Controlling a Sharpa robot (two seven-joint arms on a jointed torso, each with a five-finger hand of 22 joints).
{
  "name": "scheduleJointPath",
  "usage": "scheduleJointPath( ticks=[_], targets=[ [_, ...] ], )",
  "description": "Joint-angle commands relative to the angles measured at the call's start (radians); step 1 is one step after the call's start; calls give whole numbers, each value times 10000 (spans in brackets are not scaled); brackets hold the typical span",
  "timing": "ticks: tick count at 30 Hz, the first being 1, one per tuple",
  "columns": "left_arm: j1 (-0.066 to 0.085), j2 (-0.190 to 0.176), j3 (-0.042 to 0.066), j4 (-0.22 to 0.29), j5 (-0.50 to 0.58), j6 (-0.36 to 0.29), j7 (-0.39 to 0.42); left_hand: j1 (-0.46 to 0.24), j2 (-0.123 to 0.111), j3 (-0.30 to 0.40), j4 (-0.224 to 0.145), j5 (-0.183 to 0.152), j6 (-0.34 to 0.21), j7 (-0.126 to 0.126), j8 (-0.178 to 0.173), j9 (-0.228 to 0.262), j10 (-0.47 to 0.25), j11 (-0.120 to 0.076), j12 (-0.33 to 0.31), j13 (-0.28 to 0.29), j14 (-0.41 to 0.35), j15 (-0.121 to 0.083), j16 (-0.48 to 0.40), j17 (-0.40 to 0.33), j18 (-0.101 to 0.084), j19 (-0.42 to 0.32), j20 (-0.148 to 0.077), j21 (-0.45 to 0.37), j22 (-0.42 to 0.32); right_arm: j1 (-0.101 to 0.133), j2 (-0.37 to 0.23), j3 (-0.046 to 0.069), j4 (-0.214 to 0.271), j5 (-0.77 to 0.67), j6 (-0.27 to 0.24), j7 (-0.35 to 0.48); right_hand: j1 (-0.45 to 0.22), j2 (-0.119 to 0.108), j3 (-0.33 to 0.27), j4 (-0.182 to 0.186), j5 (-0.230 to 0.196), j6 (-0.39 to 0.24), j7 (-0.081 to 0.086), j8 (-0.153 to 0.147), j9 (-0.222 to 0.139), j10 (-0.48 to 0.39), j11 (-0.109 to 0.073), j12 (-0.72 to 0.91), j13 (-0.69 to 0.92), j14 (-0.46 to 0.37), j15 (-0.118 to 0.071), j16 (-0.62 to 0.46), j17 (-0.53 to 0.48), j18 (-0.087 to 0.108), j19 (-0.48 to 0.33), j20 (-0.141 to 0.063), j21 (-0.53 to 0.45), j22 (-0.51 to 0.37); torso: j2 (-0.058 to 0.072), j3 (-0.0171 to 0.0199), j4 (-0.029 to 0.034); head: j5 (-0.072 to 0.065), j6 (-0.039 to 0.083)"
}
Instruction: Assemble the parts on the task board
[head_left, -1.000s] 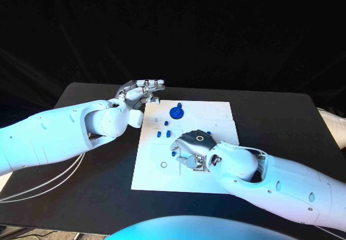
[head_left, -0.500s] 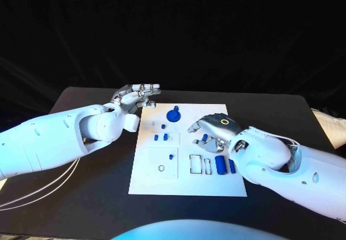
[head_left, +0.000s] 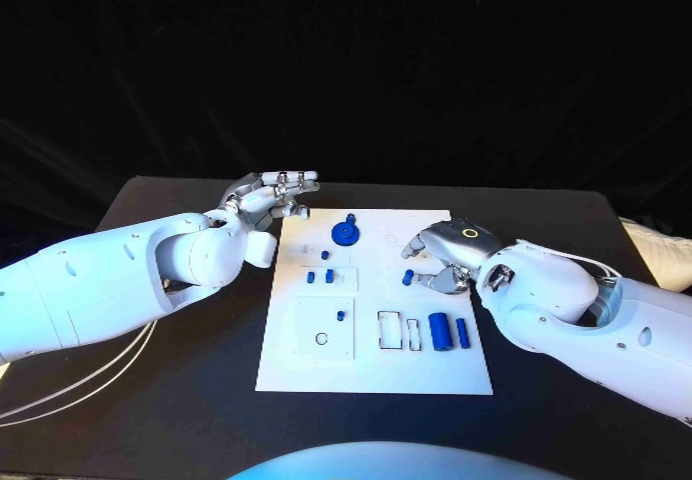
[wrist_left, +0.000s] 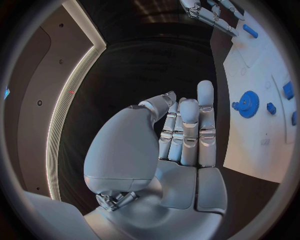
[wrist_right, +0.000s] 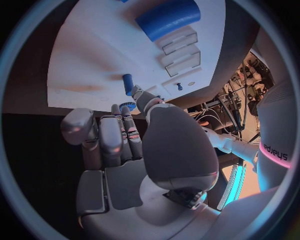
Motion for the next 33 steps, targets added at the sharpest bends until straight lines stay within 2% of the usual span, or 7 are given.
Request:
scheduleJointPath(
  ticks=[1,5,10,16,29,33],
  targets=[
    [2,19,0,14,-65,219,34,42,32,-40,-21,-28,-58,-6,31,-10,-65,28,53,-9,-74,24,-70,-10,98,-68,11,-31,-9,-7,79,-11,-71,-45,749,-18,137,84,-83,9,-46,123,54,8,14,272,-41,133,19,262,-105,7,-39,127,72,-62,-27,19,1,2,15,27,-30],
    [1,19,0,13,-65,220,33,42,32,-40,-21,-28,-58,-6,31,-10,-65,28,53,-9,-74,24,-70,-10,98,-68,11,-31,-9,-15,185,-46,-193,-44,953,33,174,178,-49,40,-44,296,157,37,34,560,-123,252,5,261,-170,-24,-84,127,95,-114,-37,10,5,1,10,47,-44],
    [1,17,-1,12,-66,219,31,42,32,-40,-21,-28,-58,-6,31,-10,-65,28,53,-9,-74,24,-70,-10,98,-68,11,-31,-9,-23,295,-99,-337,-4,1058,85,192,257,16,72,-47,481,188,62,55,806,-134,316,-7,262,-186,-45,-116,123,105,-144,-58,-13,4,2,8,47,-49],
    [0,24,-1,1,-66,226,27,42,32,-40,-21,-28,-58,-6,31,-10,-65,28,53,-9,-74,24,-70,-10,98,-68,11,-31,-9,-30,411,-127,-419,46,875,173,223,415,189,128,-45,727,208,85,81,1201,-144,372,-12,251,-196,-100,-191,109,162,-152,-27,43,7,7,2,59,-55],
    [-1,43,-2,-19,-66,259,-5,42,32,-40,-21,-28,-58,-6,31,-10,-65,28,53,-9,-74,24,-70,-10,98,-68,11,-31,-9,-42,521,-146,-509,68,545,158,212,573,428,209,-49,1110,226,127,134,1789,-187,351,4,282,-241,-30,-114,86,264,-189,48,160,7,7,-5,57,-105],
    [-1,50,-3,-25,-63,275,-21,49,52,-55,-35,-26,-61,-7,38,-7,-73,28,74,-8,-98,27,-83,-45,99,-78,15,-44,-18,-46,522,-147,-513,22,179,93,401,800,645,112,-54,1517,167,297,240,2322,-304,439,62,340,-344,160,118,44,391,-256,221,431,-1,7,6,47,-124]
  ],
)
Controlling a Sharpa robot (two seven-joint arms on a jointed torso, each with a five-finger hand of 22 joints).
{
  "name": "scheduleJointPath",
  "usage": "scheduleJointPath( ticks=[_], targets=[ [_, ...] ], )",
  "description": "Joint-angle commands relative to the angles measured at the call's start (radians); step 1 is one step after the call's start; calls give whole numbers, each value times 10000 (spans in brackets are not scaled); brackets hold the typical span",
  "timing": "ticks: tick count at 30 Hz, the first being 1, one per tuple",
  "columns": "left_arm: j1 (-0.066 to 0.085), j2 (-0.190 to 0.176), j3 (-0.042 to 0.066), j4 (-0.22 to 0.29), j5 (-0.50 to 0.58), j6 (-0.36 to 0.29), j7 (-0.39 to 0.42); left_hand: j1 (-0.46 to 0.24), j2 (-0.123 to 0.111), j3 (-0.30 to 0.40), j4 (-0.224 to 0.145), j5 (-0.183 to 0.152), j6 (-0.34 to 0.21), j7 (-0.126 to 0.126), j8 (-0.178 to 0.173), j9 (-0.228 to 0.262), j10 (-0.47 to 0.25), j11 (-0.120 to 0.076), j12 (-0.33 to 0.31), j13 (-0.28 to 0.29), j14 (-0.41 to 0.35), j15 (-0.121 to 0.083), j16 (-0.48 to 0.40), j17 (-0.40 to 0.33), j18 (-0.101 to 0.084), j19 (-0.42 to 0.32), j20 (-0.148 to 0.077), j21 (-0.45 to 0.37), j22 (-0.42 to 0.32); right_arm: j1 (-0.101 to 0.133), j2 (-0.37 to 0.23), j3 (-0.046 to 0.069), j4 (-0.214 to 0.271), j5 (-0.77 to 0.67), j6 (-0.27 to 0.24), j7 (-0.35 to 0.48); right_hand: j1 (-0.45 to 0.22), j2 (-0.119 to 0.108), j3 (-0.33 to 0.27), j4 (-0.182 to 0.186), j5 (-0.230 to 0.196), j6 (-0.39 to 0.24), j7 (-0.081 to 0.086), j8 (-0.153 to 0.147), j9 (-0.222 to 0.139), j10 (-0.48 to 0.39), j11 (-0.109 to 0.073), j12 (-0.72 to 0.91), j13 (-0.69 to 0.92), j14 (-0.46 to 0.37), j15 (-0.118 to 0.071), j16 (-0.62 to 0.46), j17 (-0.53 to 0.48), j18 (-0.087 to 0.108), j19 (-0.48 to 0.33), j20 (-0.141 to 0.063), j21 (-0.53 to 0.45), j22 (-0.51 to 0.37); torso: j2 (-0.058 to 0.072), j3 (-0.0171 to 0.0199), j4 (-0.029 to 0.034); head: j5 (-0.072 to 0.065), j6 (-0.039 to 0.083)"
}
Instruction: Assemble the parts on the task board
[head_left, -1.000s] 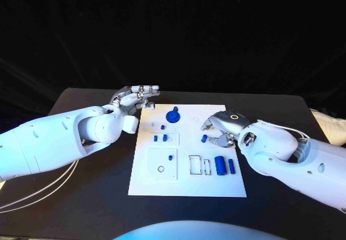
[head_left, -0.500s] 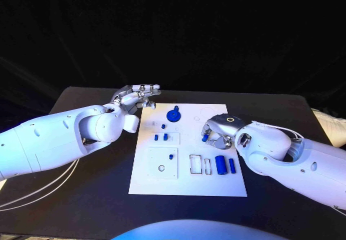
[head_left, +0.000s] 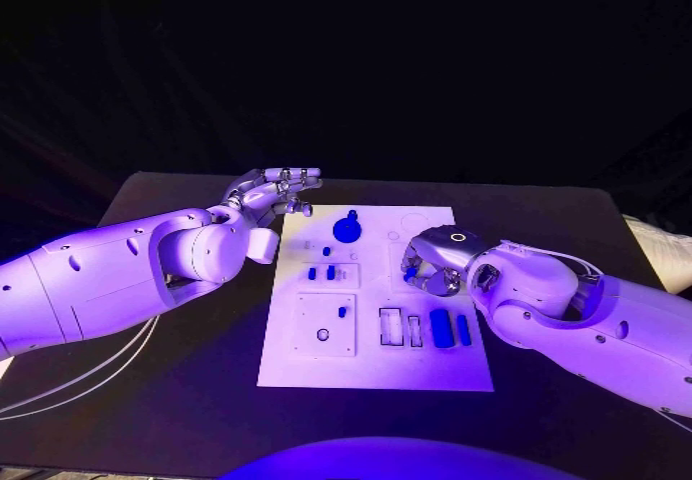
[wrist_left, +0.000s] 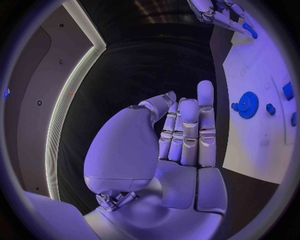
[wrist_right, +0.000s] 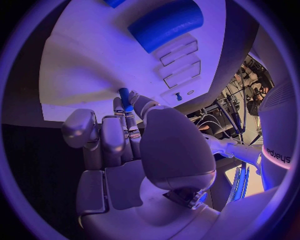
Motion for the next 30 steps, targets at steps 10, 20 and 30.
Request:
scheduleJointPath(
  ticks=[10,20,30],
  targets=[
    [-4,36,-2,-21,-34,233,-18,49,51,-55,-35,-26,-61,-7,38,-9,-73,28,74,-8,-88,0,-47,-37,98,-78,15,-45,-20,-31,-197,38,403,-90,-1207,-185,725,312,760,-723,-89,540,-36,285,255,1000,-235,88,150,340,-255,283,316,-19,241,-186,331,476,-15,-5,5,-29,-20],
    [-9,35,-3,-32,-34,239,-28,56,57,-59,-43,-25,-62,-8,40,-8,-76,27,80,-8,-93,0,-47,-39,99,-80,15,-48,-22,-26,-552,223,1615,784,-1299,-283,584,138,789,-797,-89,505,34,246,283,972,-182,-73,135,324,-228,283,306,-20,232,-176,335,472,-14,-5,0,27,-32],
    [-13,111,-4,-50,-34,272,-32,56,57,-59,-43,-25,-62,-8,40,-8,-76,27,80,-8,-93,0,-47,-39,99,-80,15,-48,-22,-377,436,22,1929,1101,-1198,61,531,132,816,-823,-86,438,67,194,286,908,-148,-186,120,312,-204,269,280,-10,205,-161,305,418,-20,-12,22,255,-96]
  ],
)
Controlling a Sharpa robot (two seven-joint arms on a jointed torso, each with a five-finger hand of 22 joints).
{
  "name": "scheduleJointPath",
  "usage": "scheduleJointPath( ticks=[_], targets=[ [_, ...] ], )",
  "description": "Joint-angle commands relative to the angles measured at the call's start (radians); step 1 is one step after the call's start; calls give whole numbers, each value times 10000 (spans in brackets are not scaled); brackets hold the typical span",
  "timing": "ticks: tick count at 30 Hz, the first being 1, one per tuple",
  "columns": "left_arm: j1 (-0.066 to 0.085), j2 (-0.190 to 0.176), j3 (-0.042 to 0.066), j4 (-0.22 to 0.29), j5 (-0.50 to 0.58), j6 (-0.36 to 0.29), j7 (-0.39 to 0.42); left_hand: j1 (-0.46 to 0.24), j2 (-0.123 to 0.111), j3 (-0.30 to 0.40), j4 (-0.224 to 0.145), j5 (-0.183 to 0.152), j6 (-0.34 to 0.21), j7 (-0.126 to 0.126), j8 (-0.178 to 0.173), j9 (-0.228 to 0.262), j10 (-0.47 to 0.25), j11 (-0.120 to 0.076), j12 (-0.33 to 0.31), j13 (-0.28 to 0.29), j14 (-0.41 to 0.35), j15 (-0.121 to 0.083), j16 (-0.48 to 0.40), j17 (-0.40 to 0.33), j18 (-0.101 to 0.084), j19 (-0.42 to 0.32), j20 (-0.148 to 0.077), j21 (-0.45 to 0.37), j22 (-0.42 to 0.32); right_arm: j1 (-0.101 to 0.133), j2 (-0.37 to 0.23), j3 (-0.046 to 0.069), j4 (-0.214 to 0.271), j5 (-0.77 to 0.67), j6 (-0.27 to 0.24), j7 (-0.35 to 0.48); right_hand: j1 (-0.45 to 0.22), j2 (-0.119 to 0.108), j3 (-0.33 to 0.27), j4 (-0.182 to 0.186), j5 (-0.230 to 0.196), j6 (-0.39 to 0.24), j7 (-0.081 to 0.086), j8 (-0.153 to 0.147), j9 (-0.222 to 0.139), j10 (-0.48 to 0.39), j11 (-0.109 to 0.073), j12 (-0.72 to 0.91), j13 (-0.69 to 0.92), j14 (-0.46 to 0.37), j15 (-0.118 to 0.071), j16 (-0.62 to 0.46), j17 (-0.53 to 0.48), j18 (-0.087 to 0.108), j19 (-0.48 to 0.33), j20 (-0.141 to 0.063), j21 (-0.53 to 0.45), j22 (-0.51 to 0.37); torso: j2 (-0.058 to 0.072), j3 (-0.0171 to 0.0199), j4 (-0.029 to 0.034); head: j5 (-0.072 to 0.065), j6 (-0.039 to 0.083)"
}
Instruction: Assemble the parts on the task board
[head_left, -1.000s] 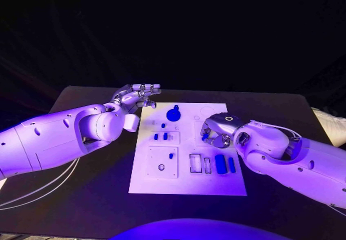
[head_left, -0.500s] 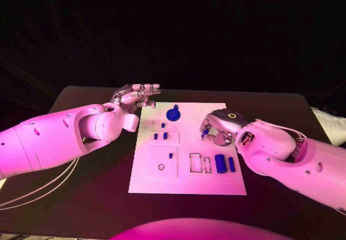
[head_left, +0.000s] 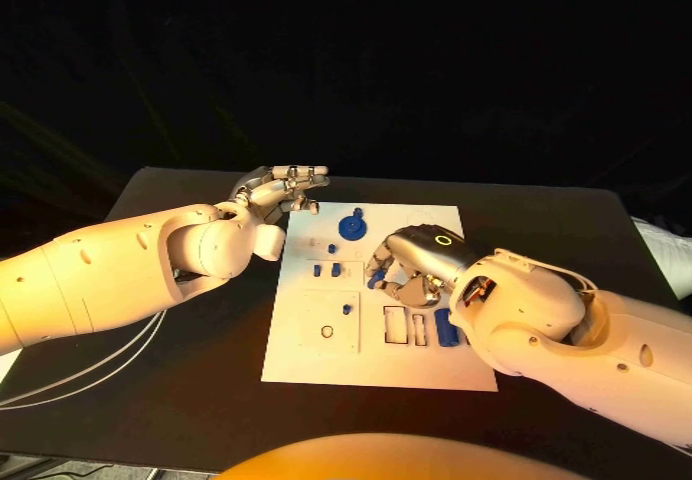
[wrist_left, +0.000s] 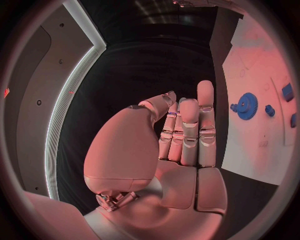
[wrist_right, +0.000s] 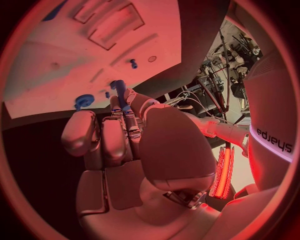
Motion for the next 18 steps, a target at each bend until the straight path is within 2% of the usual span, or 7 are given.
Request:
scheduleJointPath(
  ticks=[1,4,9,14,18],
  targets=[
    [1,50,3,7,-29,212,32,56,57,-31,-15,-25,-62,-8,40,-9,-75,27,42,-8,-56,3,-47,-13,99,-80,15,-49,-13,-206,382,-96,-60,167,-10,281,229,216,25,-49,22,-44,50,-45,-3,392,-403,-71,78,312,-28,43,-15,-8,14,2,25,-21,9,2,12,100,-17],
    [1,91,3,-5,-29,226,30,66,66,-34,-26,-24,-63,-7,43,-8,-78,26,50,-8,-59,3,-43,-11,100,-82,15,-52,-15,-375,755,-248,-245,104,2,428,225,219,32,-57,23,-56,56,-54,-3,383,-397,-88,77,309,-24,37,-25,-4,6,5,16,-37,12,1,47,112,-21],
    [0,119,3,-9,-30,233,28,70,69,-36,-29,-23,-63,-7,44,-7,-80,26,53,-8,-60,2,-42,-10,101,-83,15,-54,-16,-533,1170,-456,-616,66,96,579,215,227,49,-76,25,-88,70,-79,-3,360,-382,-131,73,303,-13,27,-41,-1,-4,13,6,-55,14,-15,39,186,-56],
    [0,136,3,-12,-38,239,29,70,69,-36,-29,-23,-63,-7,44,-7,-80,26,53,-8,-60,2,-42,-10,101,-83,15,-54,-16,-655,1513,-592,-1040,61,279,624,204,233,63,-89,27,-111,82,-97,-2,340,-369,-164,71,303,-4,33,-34,1,-13,20,-2,-68,26,-6,23,222,-53],
    [0,150,3,-16,-66,249,29,70,69,-36,-29,-23,-63,-7,44,-7,-80,26,53,-8,-60,2,-42,-10,101,-83,15,-54,-16,-734,1664,-646,-1206,63,356,652,193,237,66,-92,28,-120,88,-104,-2,333,-363,-179,70,301,1,31,-38,2,-15,24,-3,-70,19,1,47,219,-89]
  ],
)
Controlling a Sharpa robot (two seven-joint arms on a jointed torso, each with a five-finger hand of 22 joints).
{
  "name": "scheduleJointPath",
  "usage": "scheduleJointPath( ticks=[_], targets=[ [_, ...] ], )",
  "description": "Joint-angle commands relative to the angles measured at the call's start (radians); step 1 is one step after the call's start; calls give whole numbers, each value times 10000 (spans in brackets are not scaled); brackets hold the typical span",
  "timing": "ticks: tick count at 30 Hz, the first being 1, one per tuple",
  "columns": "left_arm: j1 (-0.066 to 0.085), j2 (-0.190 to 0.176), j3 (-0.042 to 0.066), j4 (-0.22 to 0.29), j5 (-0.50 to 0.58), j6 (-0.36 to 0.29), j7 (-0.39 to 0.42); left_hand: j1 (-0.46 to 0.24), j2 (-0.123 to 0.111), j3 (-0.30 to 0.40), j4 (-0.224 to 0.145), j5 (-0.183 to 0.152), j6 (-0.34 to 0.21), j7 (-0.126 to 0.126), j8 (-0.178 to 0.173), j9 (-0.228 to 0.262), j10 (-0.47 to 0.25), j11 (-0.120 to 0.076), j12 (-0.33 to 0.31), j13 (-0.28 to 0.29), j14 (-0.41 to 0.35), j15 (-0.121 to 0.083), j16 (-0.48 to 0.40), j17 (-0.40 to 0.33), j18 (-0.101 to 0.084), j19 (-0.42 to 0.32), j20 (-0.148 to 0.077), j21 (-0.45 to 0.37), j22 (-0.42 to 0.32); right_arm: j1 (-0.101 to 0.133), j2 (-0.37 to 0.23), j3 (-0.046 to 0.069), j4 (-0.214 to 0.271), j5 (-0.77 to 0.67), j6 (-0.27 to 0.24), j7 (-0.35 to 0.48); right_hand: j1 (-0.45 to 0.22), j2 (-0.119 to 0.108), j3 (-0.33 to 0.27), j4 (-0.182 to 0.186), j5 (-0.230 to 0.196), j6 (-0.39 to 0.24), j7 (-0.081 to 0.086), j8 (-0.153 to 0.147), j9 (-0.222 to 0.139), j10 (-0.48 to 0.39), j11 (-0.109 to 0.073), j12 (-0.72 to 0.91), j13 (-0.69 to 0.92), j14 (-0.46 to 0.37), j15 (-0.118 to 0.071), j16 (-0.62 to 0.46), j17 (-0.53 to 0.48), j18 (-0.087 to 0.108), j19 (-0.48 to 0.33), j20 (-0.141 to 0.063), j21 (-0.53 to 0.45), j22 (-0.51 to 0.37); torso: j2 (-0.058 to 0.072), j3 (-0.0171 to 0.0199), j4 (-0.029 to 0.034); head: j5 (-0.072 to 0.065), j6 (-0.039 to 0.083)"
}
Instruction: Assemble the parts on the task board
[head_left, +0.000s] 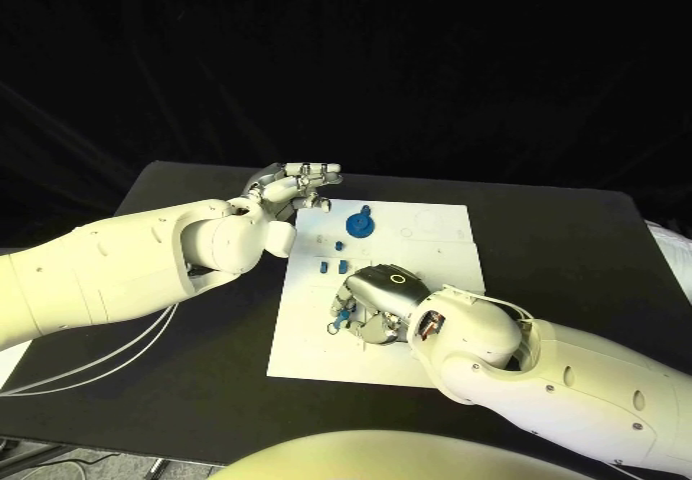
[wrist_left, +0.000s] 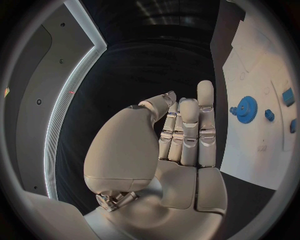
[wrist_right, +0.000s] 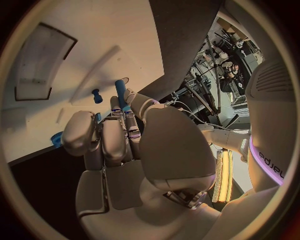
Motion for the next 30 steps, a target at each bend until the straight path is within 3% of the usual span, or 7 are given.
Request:
scheduleJointPath(
  ticks=[1,23,26,29,30],
  targets=[
    [2,30,3,6,-69,204,39,70,69,-36,-30,-23,-63,-7,44,-7,-47,-6,53,-8,-60,2,-42,-11,100,-83,15,-54,-9,-76,129,-34,-130,-50,293,223,193,237,39,-61,33,-44,13,-43,2,333,-363,-53,13,301,0,31,0,1,-15,24,-3,-10,1,7,17,8,-36],
    [2,28,3,-8,-90,247,-12,70,69,-36,-30,-23,-63,-7,44,-7,-47,-6,53,-8,-60,2,-42,-11,100,-83,15,-54,-9,-159,300,-73,-286,-275,565,179,136,218,30,-71,32,-102,39,-84,-1,281,-334,-120,8,298,22,37,4,5,-32,38,-16,-33,-3,9,2,46,-116],
    [2,25,3,-6,-90,246,-15,70,69,-36,-30,-23,-63,-7,44,-7,-47,-6,53,-8,-60,2,-42,-11,100,-83,15,-54,-9,-156,310,-76,-315,-310,716,146,-212,19,-106,50,89,-613,228,-360,-107,-248,-164,-462,-77,294,192,49,8,34,-159,121,-170,-274,-8,2,-5,40,-109],
    [2,22,3,-3,-90,240,-19,70,69,-36,-30,-23,-63,-7,44,-7,-47,-6,53,-8,-60,2,-42,-11,100,-83,15,-54,-9,-149,319,-90,-348,-328,804,110,-822,-520,-599,265,233,-2133,562,-436,-462,-1635,223,-595,-131,85,506,-357,-541,179,-596,368,-771,-1197,-11,0,-10,29,-114],
    [2,22,3,-3,-90,240,-20,70,69,-36,-30,-23,-63,-7,44,-7,-47,-6,53,-8,-60,2,-42,-11,100,-83,15,-54,-9,-148,321,-94,-356,-332,796,109,-890,-607,-783,278,248,-2341,556,-421,-496,-1966,272,-596,-133,46,513,-411,-621,209,-667,423,-873,-1346,-9,2,-7,19,-113]
  ],
)
